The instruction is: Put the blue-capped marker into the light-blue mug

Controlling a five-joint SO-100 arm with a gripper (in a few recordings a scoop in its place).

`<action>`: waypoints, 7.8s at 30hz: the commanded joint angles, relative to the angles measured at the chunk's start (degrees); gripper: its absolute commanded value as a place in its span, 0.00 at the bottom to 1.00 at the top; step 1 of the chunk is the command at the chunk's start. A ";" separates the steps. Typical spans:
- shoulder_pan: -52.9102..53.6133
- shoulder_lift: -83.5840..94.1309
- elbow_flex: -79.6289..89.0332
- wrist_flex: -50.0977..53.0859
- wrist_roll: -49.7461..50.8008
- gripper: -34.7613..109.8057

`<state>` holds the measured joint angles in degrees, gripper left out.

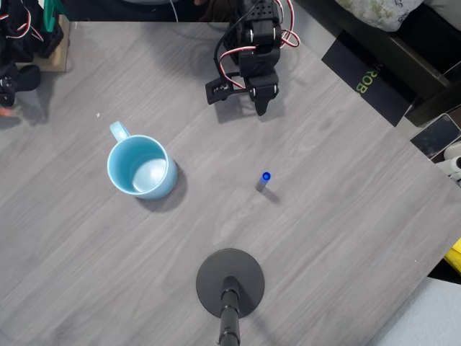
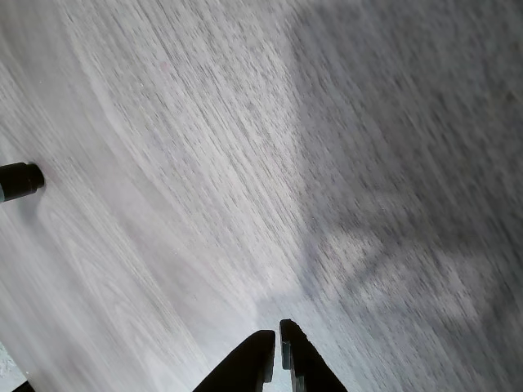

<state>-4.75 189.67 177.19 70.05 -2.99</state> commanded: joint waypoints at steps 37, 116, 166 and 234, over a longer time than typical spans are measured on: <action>10.72 1.49 -7.47 -49.57 -93.16 0.39; 3.69 -86.40 -18.98 -125.16 -93.96 0.24; 42.98 -64.42 -38.41 -88.15 -74.79 0.24; 9.93 -14.59 -12.48 -30.41 -16.96 0.24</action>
<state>7.21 171.12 163.30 39.20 -20.74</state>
